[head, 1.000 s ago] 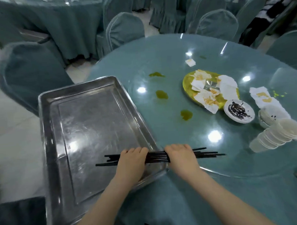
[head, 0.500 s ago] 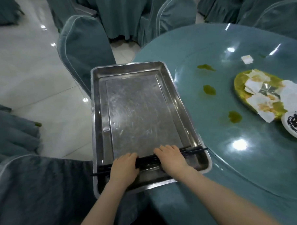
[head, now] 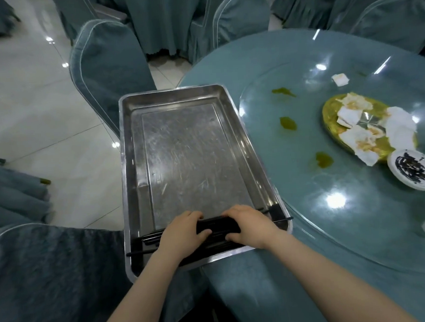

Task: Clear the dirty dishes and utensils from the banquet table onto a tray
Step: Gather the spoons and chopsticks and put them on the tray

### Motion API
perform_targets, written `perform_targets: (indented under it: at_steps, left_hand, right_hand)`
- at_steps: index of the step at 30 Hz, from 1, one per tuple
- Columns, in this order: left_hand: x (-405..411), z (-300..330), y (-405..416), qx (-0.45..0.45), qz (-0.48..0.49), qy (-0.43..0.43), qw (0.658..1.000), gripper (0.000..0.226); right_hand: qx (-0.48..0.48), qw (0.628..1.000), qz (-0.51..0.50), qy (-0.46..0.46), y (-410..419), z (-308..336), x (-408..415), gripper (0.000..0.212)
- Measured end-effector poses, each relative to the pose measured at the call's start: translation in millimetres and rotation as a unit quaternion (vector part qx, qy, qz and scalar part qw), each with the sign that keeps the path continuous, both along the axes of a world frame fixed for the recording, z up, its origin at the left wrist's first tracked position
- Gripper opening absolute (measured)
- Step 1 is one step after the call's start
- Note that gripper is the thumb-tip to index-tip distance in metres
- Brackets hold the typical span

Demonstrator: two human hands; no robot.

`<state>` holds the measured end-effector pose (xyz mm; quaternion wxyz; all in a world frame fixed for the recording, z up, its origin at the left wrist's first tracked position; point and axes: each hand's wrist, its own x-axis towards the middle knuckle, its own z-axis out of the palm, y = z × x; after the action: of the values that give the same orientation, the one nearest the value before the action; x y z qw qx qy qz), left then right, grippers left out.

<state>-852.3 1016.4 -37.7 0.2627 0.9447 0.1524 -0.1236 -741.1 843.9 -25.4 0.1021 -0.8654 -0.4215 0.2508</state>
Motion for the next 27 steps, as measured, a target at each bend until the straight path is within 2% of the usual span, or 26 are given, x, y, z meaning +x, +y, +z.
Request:
perform_targets:
  at_steps: [4,10,13,18,22,27]
  left_hand:
    - [13,12,-10,-0.01,0.006,-0.037,0.999,0.037]
    - [31,27,-32,-0.027,0.002,-0.056,0.998,0.036]
    - [41,32,-48,-0.045,-0.01,-0.045,0.998,0.035]
    - [48,34,-65,-0.053,0.003,-0.03,0.998,0.033]
    - [48,36,-73,-0.051,0.013,-0.031,0.998,0.031]
    - [47,43,-82,-0.049,0.02,-0.03,0.998,0.03]
  right_hand:
    - [0.033,0.996,-0.069,-0.033,-18,12,9,0.044]
    - [0.025,0.99,-0.131,-0.05,-65,24,18,0.04]
    - [-0.027,0.994,-0.084,-0.062,-94,22,18,0.041]
    - [-0.12,0.99,-0.009,-0.071,-117,-2,-4,0.057]
    - [-0.101,0.993,0.006,-0.06,-112,-11,-3,0.057]
    - [-0.056,0.996,-0.022,-0.07,-125,-8,7,0.055]
